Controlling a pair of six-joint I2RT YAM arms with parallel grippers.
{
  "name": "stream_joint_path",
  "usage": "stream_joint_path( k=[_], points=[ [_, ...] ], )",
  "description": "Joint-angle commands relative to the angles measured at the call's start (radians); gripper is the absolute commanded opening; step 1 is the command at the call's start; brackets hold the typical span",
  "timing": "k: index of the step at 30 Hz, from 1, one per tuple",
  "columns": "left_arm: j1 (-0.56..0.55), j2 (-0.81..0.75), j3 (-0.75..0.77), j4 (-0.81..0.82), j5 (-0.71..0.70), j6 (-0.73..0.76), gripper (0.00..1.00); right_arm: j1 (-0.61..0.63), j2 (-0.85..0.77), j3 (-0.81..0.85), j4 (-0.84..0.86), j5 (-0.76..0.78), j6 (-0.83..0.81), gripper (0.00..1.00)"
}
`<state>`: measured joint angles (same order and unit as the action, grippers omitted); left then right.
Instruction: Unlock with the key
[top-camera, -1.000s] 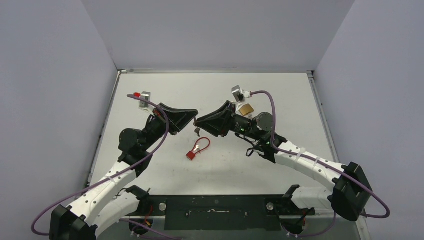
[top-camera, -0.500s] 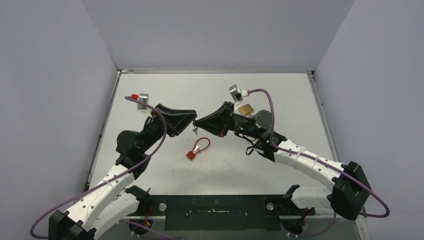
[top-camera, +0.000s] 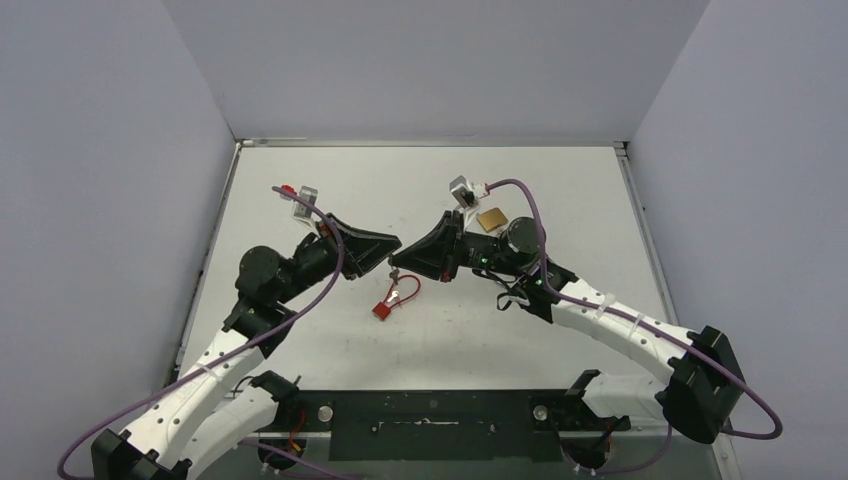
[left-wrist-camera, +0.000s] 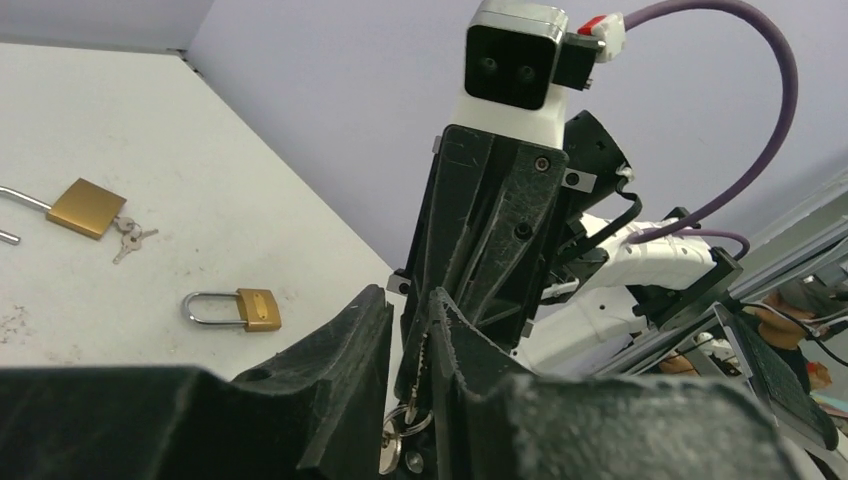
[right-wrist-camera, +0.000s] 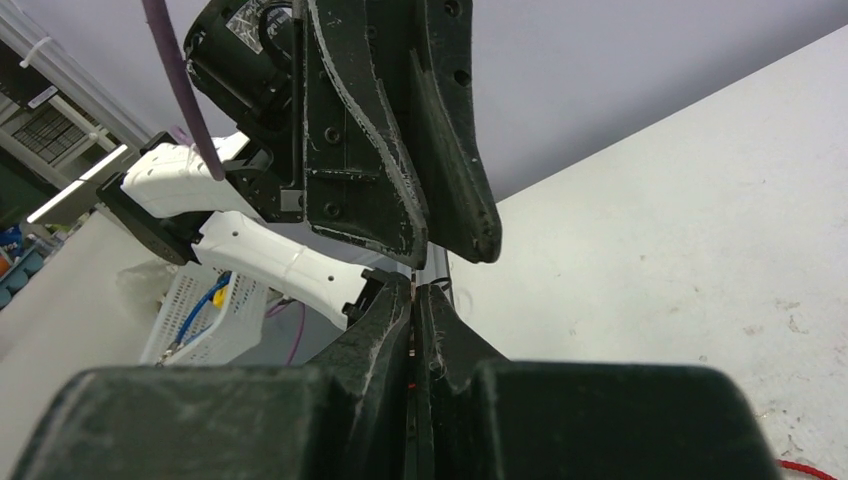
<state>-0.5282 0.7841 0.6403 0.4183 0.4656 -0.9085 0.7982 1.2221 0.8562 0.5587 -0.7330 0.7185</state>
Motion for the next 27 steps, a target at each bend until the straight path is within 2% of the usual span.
stream_joint_path(
  k=[1, 10, 14, 18, 19, 21, 22, 25, 27],
  points=[
    [0.004, 0.007, 0.075, -0.048, 0.075, 0.057, 0.17, -0.012, -0.038, 0.041, 0.033, -0.034, -0.007, 0.00],
    [0.004, -0.001, 0.095, -0.067, 0.101, 0.078, 0.24, -0.032, -0.055, 0.040, 0.016, -0.048, -0.003, 0.00],
    [0.005, 0.000, 0.094, -0.072, 0.100, 0.079, 0.12, -0.041, -0.061, 0.036, 0.015, -0.055, 0.003, 0.00],
    [0.005, -0.004, 0.097, -0.064, 0.089, 0.078, 0.09, -0.051, -0.066, 0.028, 0.016, -0.072, 0.007, 0.00],
    [0.005, -0.003, 0.096, -0.051, 0.094, 0.077, 0.00, -0.055, -0.067, 0.026, 0.014, -0.075, 0.008, 0.00],
    [0.005, -0.004, 0.082, 0.005, 0.117, 0.070, 0.00, -0.060, -0.069, 0.025, 0.008, -0.083, 0.007, 0.00],
    [0.005, -0.006, 0.071, 0.042, 0.126, 0.060, 0.00, -0.061, -0.070, 0.027, 0.003, -0.079, 0.007, 0.02],
    [0.005, -0.017, 0.052, 0.075, 0.117, 0.063, 0.00, -0.074, -0.085, 0.029, -0.031, -0.034, -0.003, 0.40],
    [0.005, -0.021, 0.056, 0.063, 0.110, 0.080, 0.00, -0.077, -0.103, 0.024, -0.043, 0.002, -0.021, 0.59]
  ],
)
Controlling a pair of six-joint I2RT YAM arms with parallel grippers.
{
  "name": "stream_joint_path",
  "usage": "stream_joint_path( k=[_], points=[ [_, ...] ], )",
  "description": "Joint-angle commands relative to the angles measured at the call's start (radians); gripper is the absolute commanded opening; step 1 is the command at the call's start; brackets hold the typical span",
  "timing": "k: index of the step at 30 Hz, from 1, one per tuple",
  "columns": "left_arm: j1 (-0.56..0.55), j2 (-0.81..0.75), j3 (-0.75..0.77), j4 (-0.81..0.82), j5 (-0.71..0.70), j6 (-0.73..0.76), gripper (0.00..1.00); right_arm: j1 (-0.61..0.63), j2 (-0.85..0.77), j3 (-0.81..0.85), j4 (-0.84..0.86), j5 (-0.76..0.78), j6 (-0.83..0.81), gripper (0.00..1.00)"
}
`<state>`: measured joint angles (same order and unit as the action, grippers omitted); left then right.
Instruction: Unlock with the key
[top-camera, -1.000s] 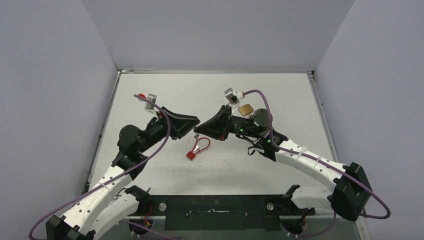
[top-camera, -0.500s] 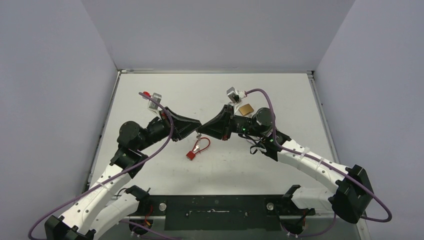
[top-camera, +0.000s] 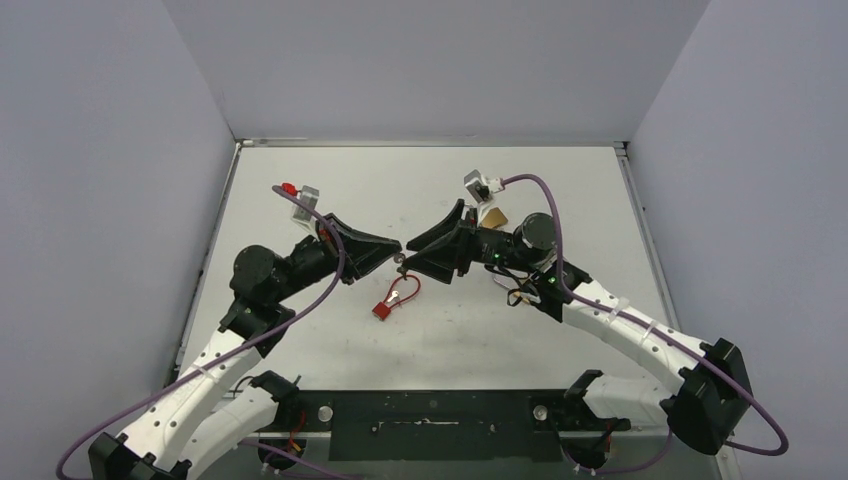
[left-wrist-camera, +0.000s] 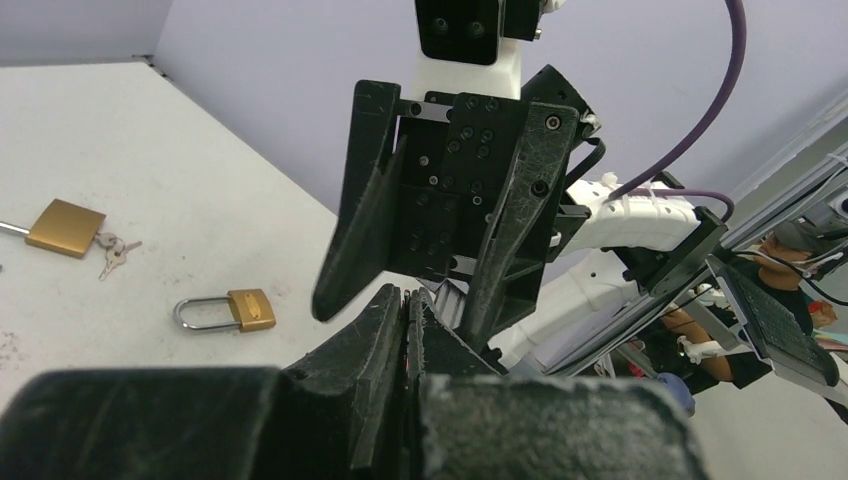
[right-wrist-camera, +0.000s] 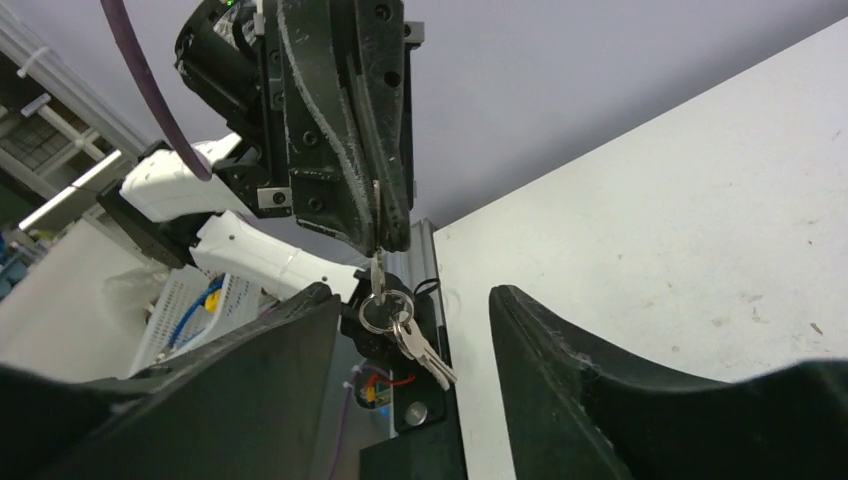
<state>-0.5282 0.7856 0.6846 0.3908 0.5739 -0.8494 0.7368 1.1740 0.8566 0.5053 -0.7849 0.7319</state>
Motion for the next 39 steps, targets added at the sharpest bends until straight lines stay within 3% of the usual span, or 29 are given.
stream_joint_path(
  k=[1, 4, 8, 19, 28, 34, 39],
  points=[
    [0.005, -0.024, 0.012, 0.089, 0.000, 0.025, 0.00, -0.016, -0.067, 0.020, 0.006, 0.074, -0.045, 0.62],
    [0.005, -0.021, 0.014, 0.091, -0.002, 0.027, 0.00, -0.012, -0.067, 0.028, 0.016, 0.069, -0.062, 0.63],
    [0.005, -0.010, 0.015, 0.101, -0.002, 0.020, 0.00, 0.018, -0.032, 0.066, 0.022, 0.020, -0.077, 0.56],
    [0.005, 0.001, -0.022, 0.204, 0.003, -0.032, 0.00, 0.024, 0.009, 0.066, 0.094, 0.026, -0.013, 0.18],
    [0.005, -0.018, -0.053, 0.260, -0.016, -0.034, 0.00, 0.027, 0.059, 0.044, 0.234, -0.005, 0.087, 0.17],
    [0.005, -0.027, -0.054, 0.261, -0.027, -0.030, 0.00, 0.030, 0.056, 0.043, 0.200, -0.005, 0.073, 0.25],
    [0.005, -0.033, -0.058, 0.271, -0.039, -0.033, 0.00, 0.031, 0.058, 0.044, 0.197, -0.004, 0.078, 0.16]
  ],
)
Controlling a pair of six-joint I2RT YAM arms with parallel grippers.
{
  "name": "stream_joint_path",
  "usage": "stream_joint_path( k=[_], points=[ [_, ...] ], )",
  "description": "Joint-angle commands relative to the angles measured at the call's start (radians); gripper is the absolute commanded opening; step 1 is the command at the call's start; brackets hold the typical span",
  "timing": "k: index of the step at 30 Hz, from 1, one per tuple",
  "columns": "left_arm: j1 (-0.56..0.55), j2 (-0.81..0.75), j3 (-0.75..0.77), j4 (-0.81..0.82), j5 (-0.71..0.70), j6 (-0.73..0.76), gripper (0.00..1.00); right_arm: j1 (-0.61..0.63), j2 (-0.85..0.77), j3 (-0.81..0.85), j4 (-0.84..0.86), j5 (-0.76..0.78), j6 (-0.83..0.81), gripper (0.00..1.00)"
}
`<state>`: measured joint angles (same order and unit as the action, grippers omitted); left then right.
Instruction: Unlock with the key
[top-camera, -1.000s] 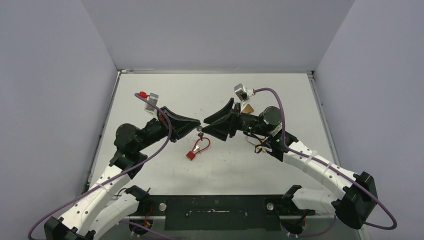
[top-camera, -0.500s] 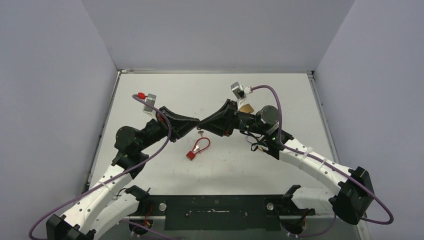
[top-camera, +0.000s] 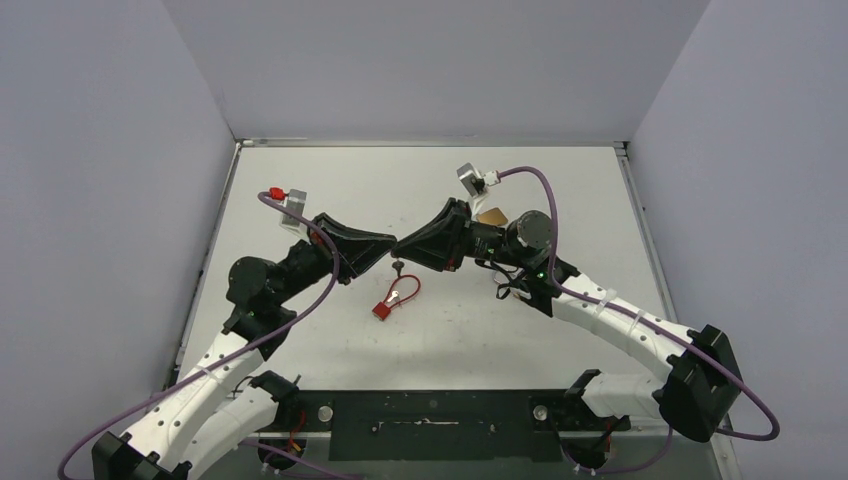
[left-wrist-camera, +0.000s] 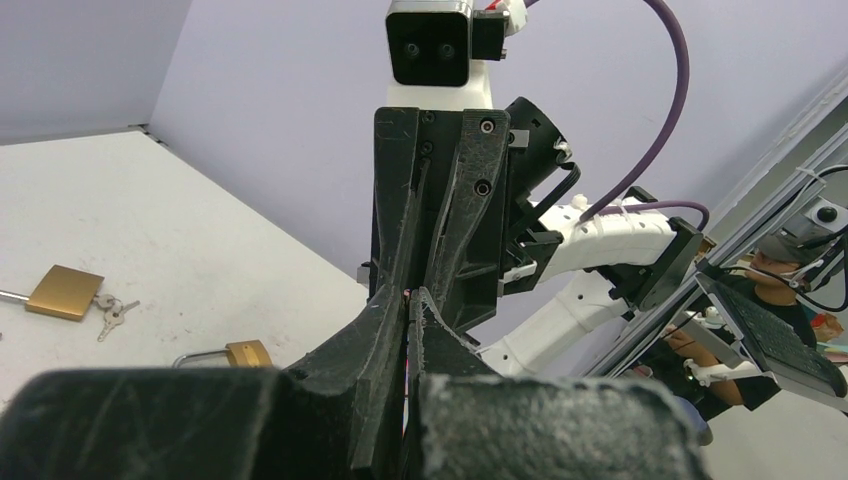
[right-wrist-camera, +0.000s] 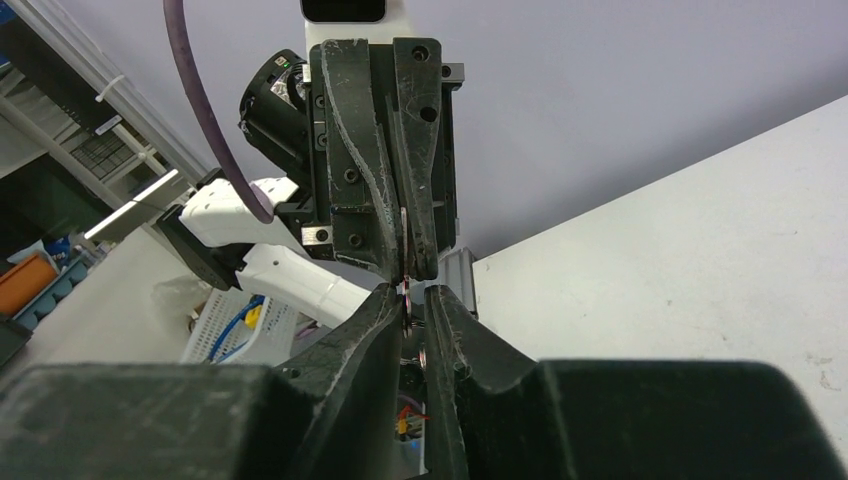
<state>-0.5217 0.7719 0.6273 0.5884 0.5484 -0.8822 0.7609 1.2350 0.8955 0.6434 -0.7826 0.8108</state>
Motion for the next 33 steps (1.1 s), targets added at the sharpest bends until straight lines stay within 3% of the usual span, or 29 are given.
stream_joint_path(
  k=[1, 8, 14, 20, 26, 29, 33],
  points=[
    [-0.001, -0.020, -0.001, 0.075, -0.018, 0.000, 0.00, 0.008, -0.001, 0.007, 0.060, -0.009, -0.001, 0.15],
    [-0.001, -0.027, -0.017, 0.104, -0.029, -0.015, 0.00, 0.017, 0.023, 0.022, 0.064, -0.023, 0.007, 0.27],
    [-0.001, -0.034, -0.030, 0.113, -0.032, -0.024, 0.00, 0.019, 0.020, 0.013, 0.091, 0.005, 0.015, 0.00],
    [-0.001, -0.044, -0.023, 0.078, -0.050, -0.015, 0.00, 0.017, 0.002, -0.016, 0.114, 0.050, 0.001, 0.00],
    [-0.001, -0.095, 0.001, -0.076, -0.168, 0.023, 0.57, -0.029, -0.052, -0.062, 0.049, 0.081, -0.047, 0.00],
    [-0.001, -0.139, 0.020, -0.227, -0.287, 0.083, 0.67, -0.081, -0.099, -0.109, 0.010, 0.080, -0.060, 0.00],
    [-0.001, -0.179, 0.051, -0.445, -0.443, 0.148, 0.70, -0.150, -0.171, -0.159, -0.068, 0.082, -0.096, 0.00]
  ],
)
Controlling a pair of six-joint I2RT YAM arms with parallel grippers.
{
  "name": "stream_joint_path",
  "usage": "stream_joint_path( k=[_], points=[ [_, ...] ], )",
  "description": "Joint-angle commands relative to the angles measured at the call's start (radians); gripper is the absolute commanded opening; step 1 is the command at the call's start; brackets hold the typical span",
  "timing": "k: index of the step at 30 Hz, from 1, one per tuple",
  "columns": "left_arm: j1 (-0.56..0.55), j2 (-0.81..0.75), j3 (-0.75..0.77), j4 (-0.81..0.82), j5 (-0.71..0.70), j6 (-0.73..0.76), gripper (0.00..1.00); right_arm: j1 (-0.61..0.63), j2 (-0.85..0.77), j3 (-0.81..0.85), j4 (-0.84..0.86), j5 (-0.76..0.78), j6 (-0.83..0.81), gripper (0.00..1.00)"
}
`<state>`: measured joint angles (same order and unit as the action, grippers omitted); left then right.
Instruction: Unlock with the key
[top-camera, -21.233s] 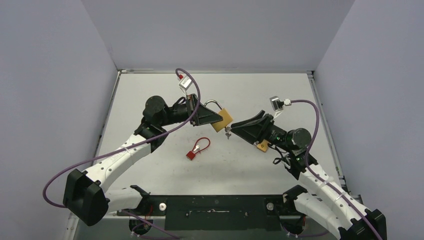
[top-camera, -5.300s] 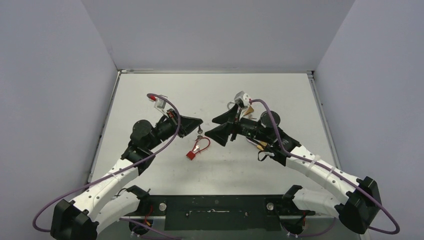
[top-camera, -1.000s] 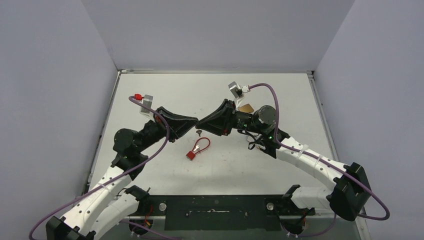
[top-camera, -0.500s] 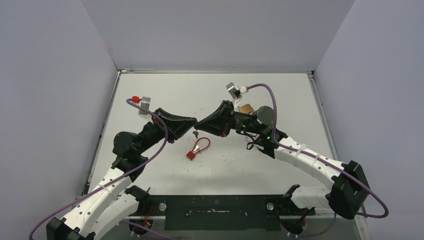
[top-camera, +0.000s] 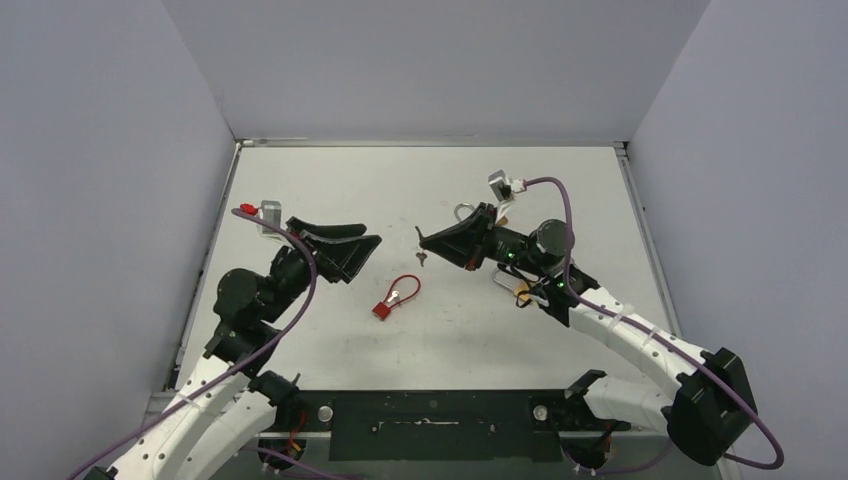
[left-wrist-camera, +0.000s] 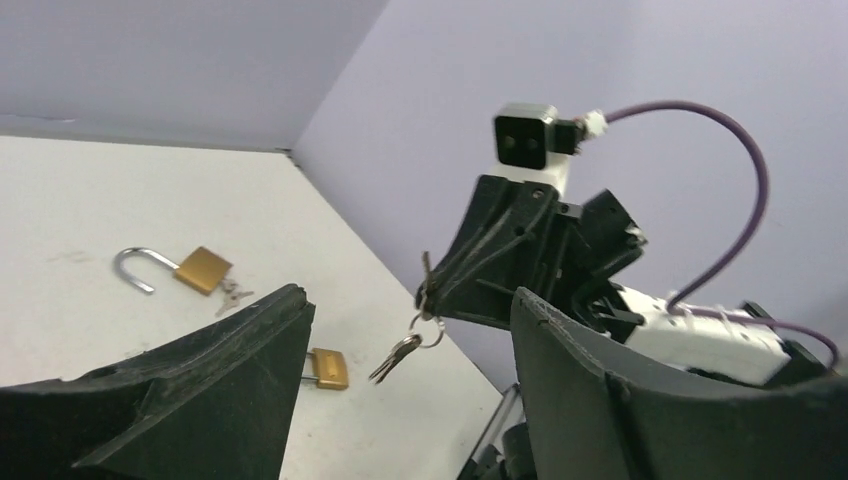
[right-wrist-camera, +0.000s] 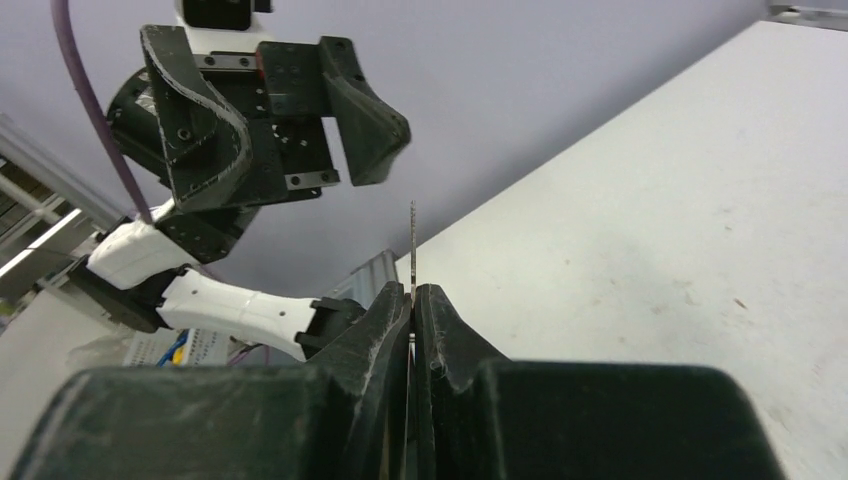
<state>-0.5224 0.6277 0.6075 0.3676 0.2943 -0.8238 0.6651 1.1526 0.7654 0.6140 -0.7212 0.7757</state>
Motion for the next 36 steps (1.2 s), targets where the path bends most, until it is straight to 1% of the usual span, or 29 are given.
stream_joint_path(
  k=[1, 3, 6, 8, 11, 14, 15, 18, 21, 26, 31, 36],
  points=[
    [-0.001, -0.033, 0.076, -0.262, -0.201, 0.101, 0.71, -0.067, -0.106, -0.035, -0.074, 0.027, -0.080, 0.00],
    [-0.001, -0.019, 0.082, -0.303, -0.195, 0.123, 0.71, -0.079, -0.142, -0.040, -0.159, 0.060, -0.136, 0.00],
    [-0.003, 0.024, 0.066, -0.310, -0.162, 0.091, 0.71, -0.087, -0.190, -0.034, -0.334, 0.160, -0.227, 0.00],
    [-0.008, 0.076, 0.033, -0.267, -0.132, 0.050, 0.70, -0.091, -0.214, -0.016, -0.463, 0.305, -0.285, 0.00],
    [-0.054, 0.166, -0.043, -0.135, -0.121, -0.033, 0.67, -0.096, -0.247, 0.015, -0.653, 0.599, -0.322, 0.00],
    [-0.191, 0.294, -0.062, -0.016, -0.201, -0.044, 0.66, -0.116, -0.271, 0.024, -0.780, 0.864, -0.315, 0.00],
    [-0.270, 0.349, -0.050, 0.015, -0.237, -0.036, 0.66, -0.128, -0.273, 0.029, -0.818, 0.926, -0.308, 0.00],
    [-0.413, 0.541, 0.014, 0.106, -0.309, -0.009, 0.66, -0.193, -0.275, 0.044, -0.921, 1.045, -0.267, 0.00],
    [-0.488, 0.747, 0.121, 0.175, -0.330, 0.003, 0.65, -0.295, -0.280, 0.035, -0.967, 1.039, -0.238, 0.00],
    [-0.538, 1.026, 0.304, 0.245, -0.347, 0.012, 0.57, -0.461, -0.303, 0.008, -1.003, 0.913, -0.226, 0.00],
    [-0.543, 1.241, 0.404, 0.417, -0.333, 0.031, 0.52, -0.536, -0.331, -0.017, -1.036, 0.834, -0.225, 0.00],
    [-0.545, 1.421, 0.553, 0.412, -0.318, 0.027, 0.50, -0.561, -0.359, -0.030, -1.056, 0.777, -0.217, 0.00]
  ],
)
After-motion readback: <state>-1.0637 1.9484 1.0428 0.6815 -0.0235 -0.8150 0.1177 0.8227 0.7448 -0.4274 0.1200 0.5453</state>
